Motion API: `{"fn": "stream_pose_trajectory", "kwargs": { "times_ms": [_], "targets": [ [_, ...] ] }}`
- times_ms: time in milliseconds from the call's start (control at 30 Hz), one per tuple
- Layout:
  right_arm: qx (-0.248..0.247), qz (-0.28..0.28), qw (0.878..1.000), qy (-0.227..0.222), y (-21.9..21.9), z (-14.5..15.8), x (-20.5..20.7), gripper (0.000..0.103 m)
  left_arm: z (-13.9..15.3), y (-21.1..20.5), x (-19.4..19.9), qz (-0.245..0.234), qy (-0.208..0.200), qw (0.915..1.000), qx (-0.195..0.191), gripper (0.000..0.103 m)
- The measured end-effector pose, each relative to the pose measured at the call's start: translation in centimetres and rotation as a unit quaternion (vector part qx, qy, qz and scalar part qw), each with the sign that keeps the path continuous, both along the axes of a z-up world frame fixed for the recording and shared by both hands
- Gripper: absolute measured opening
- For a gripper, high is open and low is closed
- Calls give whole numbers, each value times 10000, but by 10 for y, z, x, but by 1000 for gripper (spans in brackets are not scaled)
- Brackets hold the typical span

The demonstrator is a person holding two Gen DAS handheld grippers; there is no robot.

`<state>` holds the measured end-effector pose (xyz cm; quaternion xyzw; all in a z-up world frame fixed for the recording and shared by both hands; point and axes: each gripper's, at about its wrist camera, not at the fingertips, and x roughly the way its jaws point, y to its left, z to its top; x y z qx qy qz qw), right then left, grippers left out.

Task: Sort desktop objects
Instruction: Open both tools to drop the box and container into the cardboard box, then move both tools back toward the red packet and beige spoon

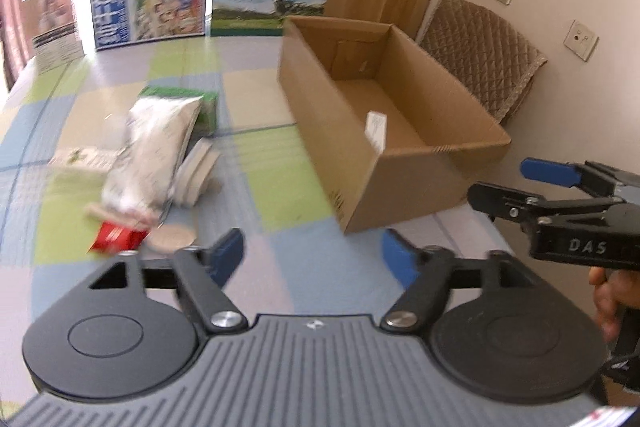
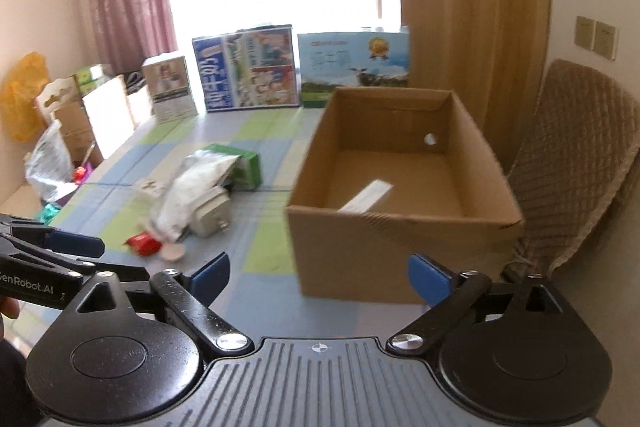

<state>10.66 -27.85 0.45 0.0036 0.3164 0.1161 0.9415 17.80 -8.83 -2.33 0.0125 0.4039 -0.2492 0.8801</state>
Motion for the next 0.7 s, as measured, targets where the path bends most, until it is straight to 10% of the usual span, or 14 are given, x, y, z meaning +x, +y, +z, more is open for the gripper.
{"fn": "stream_pose_trajectory", "kwargs": {
  "times_ms": [700],
  "targets": [
    [-262,865,9955,281,63,-13,-22,101,-18,110,-40,596,176,9972,427,101]
  ]
}}
